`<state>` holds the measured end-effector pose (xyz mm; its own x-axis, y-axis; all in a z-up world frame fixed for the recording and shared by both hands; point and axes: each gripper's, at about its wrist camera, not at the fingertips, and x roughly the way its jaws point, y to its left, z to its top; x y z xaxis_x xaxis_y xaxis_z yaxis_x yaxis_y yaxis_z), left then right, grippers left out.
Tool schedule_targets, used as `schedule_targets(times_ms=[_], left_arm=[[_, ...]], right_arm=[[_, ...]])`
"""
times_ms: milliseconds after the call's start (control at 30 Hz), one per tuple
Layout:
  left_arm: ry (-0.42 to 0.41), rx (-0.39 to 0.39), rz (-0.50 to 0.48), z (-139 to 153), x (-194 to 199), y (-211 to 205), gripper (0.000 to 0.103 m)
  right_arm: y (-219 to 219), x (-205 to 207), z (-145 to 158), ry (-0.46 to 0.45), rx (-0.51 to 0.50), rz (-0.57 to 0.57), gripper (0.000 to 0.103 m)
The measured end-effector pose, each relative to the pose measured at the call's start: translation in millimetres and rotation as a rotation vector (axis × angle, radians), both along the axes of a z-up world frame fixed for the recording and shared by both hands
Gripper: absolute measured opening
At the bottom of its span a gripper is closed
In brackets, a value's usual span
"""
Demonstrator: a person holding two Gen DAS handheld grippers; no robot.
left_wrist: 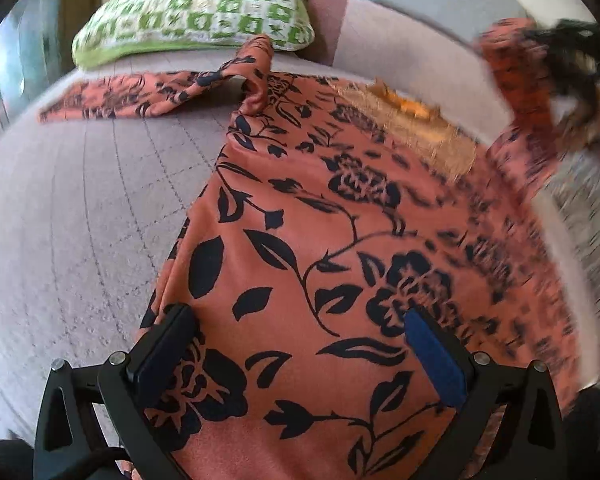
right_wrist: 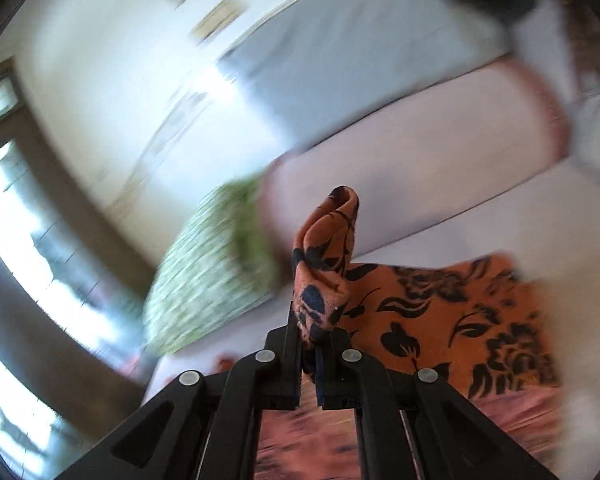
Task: Fold small clothes
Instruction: 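Grasp the sleeve cuff with the right gripper and fold it across the shirt body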
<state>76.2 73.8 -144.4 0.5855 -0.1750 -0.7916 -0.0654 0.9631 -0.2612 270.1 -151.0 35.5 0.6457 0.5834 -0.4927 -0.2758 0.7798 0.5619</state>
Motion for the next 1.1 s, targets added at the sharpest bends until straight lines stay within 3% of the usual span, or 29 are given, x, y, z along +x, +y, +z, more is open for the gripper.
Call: schedule_targets(times_ms=[100, 133, 167, 200, 233, 267, 400, 567, 600, 667, 733, 900, 933, 1033, 1100], left_arm=[[-0.021, -0.117, 0.016, 3, -5, 16, 0.103], [-0.023, -0.137, 0.021, 5, -6, 19, 0.103], [-0.021, -0.138, 0.023, 6, -6, 19, 0.103], [-0.019, -0.134, 0.025, 8, -8, 19, 0.103], [-0.026, -0.120, 0.031, 12, -9, 19, 0.103], [-0.035, -0.111, 0.034, 14, -10, 20, 0.103], [-0.081, -0.121, 0.037, 31, -8, 19, 0.103], [-0.161, -0.070, -0.049, 60, 17, -2, 0.103], [-0.170, -0.053, -0.061, 64, 25, -5, 0.103], [-0.179, -0.030, -0.076, 66, 42, -11, 0.103], [-0.171, -0.019, -0.095, 64, 63, -17, 0.103], [-0.176, 0.011, -0.139, 62, 114, -35, 0.103], [-0.177, 0.023, -0.141, 61, 128, -39, 0.103], [-0.169, 0.056, -0.154, 59, 152, -50, 0.103], [-0.189, 0.065, -0.159, 61, 159, -55, 0.103]], right_arm=[[71, 13, -53, 0.083, -0.083, 0.116, 0.017], [97, 21, -92, 0.176, -0.133, 0.177, 0.046], [106, 25, -113, 0.235, -0.167, 0.196, 0.088], [112, 25, -137, 0.309, -0.195, 0.213, 0.092], [108, 25, -154, 0.355, -0.184, 0.205, 0.091], [93, 19, -156, 0.337, -0.115, 0.183, 0.090], [19, 1, -129, 0.285, -0.001, 0.064, 0.091], [-101, -9, -113, 0.276, -0.080, -0.142, 0.091], [-132, -9, -110, 0.273, -0.128, -0.226, 0.091], [-176, -3, -114, 0.313, -0.162, -0.297, 0.091], [-211, 10, -133, 0.406, -0.187, -0.290, 0.089], [-212, 36, -160, 0.456, -0.203, -0.212, 0.052], [-211, 43, -168, 0.486, -0.191, -0.204, 0.033], [-205, 40, -162, 0.458, -0.230, -0.169, 0.014], [-207, 30, -148, 0.391, -0.303, -0.195, 0.012]])
